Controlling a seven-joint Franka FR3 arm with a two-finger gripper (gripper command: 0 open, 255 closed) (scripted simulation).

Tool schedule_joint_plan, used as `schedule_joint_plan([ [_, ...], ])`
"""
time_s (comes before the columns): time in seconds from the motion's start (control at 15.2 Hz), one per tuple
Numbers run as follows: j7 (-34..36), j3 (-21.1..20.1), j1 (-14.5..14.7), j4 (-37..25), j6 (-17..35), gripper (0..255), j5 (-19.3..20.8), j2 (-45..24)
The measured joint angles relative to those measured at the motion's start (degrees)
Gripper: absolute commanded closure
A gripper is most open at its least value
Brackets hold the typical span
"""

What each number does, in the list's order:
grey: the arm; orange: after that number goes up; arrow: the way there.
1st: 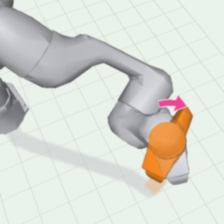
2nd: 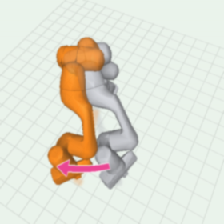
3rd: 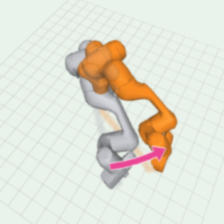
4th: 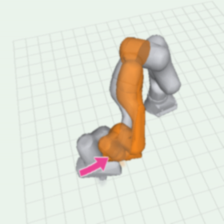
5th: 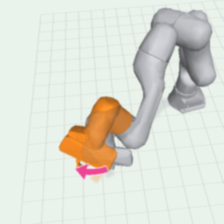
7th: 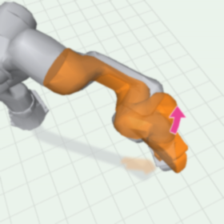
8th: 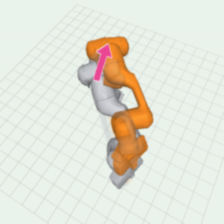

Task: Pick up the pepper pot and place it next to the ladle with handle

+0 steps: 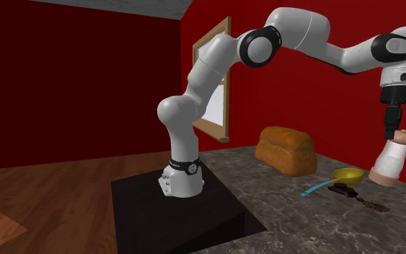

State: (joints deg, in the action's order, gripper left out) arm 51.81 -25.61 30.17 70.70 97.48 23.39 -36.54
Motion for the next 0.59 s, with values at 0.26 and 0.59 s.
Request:
schedule_joint_plan([
  [0.26, 0.25, 0.04, -0.03, 0.67, 0.82, 255, 0.10, -0.20],
  [0.59, 0.28, 0.04, -0.02, 0.70, 0.88, 0, 0.11, -0.21],
])
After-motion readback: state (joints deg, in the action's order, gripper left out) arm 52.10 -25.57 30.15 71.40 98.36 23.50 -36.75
